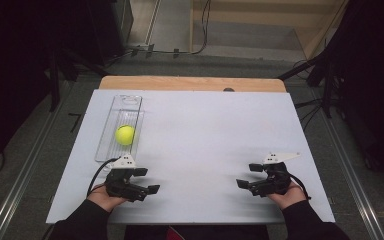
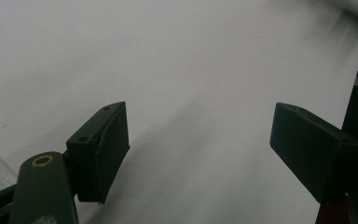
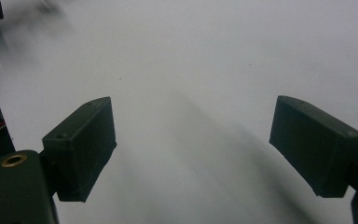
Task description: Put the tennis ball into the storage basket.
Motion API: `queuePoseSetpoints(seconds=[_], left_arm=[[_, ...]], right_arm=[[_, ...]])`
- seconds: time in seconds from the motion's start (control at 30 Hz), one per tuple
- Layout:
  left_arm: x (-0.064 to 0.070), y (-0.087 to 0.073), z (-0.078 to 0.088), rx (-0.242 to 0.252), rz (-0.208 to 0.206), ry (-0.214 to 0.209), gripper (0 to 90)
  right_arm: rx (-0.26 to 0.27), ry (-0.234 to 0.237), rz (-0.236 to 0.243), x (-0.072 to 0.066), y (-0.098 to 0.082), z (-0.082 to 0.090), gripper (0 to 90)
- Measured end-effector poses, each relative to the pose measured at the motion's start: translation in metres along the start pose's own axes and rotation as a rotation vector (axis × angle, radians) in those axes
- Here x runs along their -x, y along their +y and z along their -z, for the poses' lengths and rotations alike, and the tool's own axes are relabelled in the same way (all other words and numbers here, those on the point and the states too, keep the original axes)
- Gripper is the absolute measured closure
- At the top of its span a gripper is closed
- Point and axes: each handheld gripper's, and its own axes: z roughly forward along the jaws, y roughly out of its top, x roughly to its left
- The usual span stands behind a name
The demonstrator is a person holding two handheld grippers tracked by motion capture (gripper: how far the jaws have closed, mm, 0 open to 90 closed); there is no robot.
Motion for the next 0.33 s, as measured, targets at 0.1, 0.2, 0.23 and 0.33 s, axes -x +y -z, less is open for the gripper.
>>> queuePoseSetpoints(seconds=[0.1, 0.2, 0.23, 0.33], left_arm=[[-0.0001, -0.0002, 0.0000, 0.001, 0.000, -0.001, 20.4], [-0.0004, -0.0003, -0.0001, 0.001, 0.000, -0.002, 20.4], [-0.0004, -0.0004, -0.0002, 0.001, 0.000, -0.001, 20.4], [-0.0008, -0.0004, 0.0001, -0.001, 0.000, 0.003, 20.4]], right_arm=[[0.000, -0.001, 0.001, 0.0000, 0.0000, -0.0001, 12.4], [0.000, -0.001, 0.001, 0.0000, 0.0000, -0.0001, 12.4], [-0.001, -0.001, 0.001, 0.0000, 0.0000, -0.0001, 12.4], [0.000, -0.001, 0.003, 0.0000, 0.0001, -0.0002, 12.4]])
